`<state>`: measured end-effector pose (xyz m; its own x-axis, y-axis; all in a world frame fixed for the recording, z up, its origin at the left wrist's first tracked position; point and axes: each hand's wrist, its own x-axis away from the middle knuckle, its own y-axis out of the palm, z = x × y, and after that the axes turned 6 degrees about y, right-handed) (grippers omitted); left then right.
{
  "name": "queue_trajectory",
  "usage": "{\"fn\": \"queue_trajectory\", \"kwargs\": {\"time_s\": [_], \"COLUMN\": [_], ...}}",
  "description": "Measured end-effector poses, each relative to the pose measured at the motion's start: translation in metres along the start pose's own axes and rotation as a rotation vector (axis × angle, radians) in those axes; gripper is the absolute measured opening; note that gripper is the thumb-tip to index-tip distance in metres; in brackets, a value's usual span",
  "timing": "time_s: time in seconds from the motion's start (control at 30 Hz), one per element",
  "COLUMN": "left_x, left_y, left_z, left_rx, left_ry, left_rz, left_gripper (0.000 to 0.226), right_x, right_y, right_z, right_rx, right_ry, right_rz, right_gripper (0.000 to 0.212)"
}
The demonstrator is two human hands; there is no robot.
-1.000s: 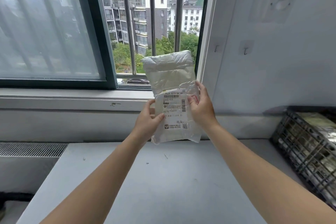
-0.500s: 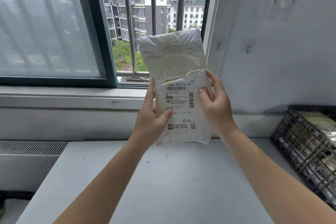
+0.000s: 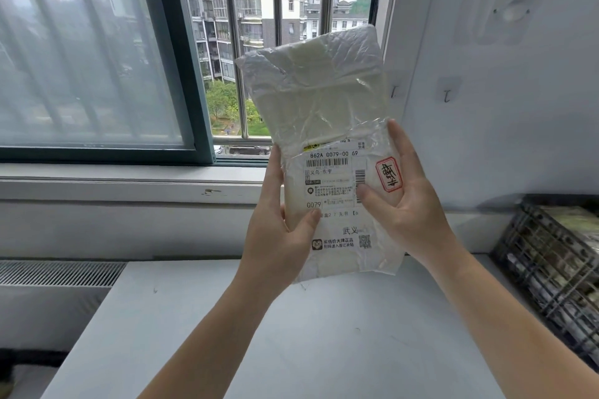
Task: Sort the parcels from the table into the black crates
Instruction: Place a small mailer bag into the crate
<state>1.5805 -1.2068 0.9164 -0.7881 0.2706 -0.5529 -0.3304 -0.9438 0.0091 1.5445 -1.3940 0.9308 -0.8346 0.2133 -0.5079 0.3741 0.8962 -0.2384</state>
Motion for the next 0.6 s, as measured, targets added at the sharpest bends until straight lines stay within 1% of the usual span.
{"fn": "queue_trajectory", "kwargs": {"time_s": [0.2,0.43,0.53,0.6], "left_x": [0.003,0.006,0.002,-0.004], "left_y": [-0.004,-0.016,-0.017,-0.014], "left_z": [0.008,0.006,0.0,-0.008], "left_rx": [-0.007,-0.027,-0.02,-0.003], "left_ry": [0.01,0.007,-0.001,-0.032], "left_rz": [0.006,0.01,-0.008,-0.027], "left_gripper": [0.093,0.093,0.093,0.093], "right_x": [0.0,-0.001,-0.002,-0.003], "right_y": [0.004,0.013,0.015,0.013], "right_z": [-0.008,-0.006,-0.003,0.002], "right_rx": [0.063,0.112,0.161,0.194], "right_ry": [-0.043,-0.019,-0.017,0.019], "right_rz": [0.008,-0.018,0.004,0.024], "right_gripper": [0.084,0.09,0.092,0.093]}}
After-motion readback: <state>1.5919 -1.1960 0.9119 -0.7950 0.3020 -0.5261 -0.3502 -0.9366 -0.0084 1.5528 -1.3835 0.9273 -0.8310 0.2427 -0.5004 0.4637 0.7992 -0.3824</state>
